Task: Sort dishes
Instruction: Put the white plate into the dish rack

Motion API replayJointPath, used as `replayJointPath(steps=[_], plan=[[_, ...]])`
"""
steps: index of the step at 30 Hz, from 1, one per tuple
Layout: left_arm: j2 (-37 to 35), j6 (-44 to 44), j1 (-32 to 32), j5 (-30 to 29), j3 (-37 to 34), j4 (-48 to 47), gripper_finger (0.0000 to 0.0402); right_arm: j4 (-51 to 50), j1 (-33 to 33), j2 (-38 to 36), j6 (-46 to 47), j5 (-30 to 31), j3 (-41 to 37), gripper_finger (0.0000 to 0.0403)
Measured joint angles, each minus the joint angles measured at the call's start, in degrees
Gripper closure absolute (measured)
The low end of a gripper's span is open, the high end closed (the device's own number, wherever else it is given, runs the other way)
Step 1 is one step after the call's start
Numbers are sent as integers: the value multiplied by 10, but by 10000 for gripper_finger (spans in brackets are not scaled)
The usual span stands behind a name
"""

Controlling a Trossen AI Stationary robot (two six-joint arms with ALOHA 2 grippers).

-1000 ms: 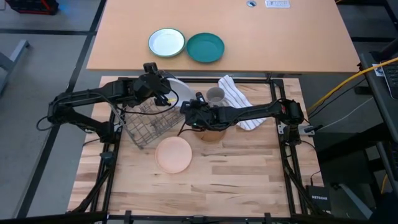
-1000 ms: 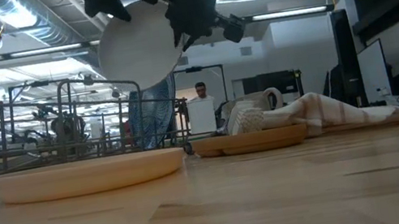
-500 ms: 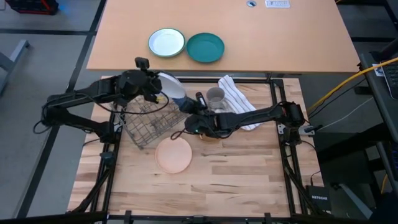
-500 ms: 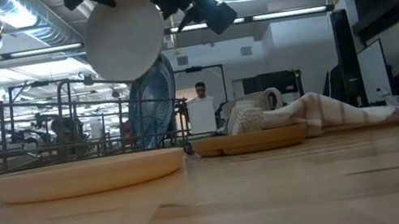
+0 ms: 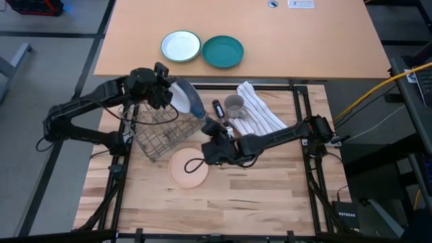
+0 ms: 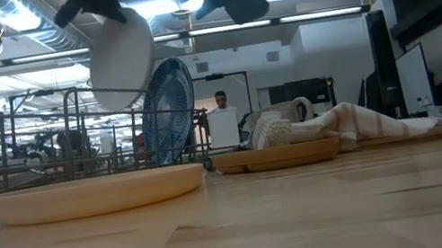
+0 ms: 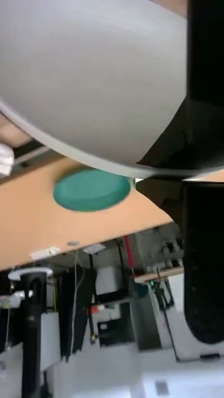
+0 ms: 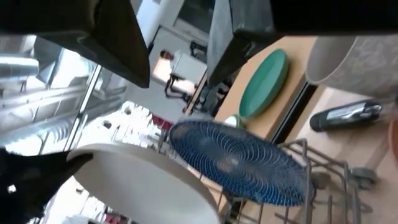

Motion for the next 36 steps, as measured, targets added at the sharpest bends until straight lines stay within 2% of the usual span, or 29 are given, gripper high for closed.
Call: replayJointPath(steps=[7, 14, 21, 29, 36], plan=[[21, 56, 49, 63, -4, 14, 401, -93, 2, 0, 103, 52, 0, 239], [69, 108, 64, 73, -5, 19, 401, -159, 1, 0, 179, 99, 0, 239], [89, 126, 62, 75, -5, 98, 402, -215, -6, 0, 234, 102, 0, 239], [89, 121, 73, 106, -7, 101, 401, -250, -34, 0, 257, 95, 0, 239], [89, 171, 74, 107, -90, 179, 401, -254, -49, 0, 257, 91, 0, 239]])
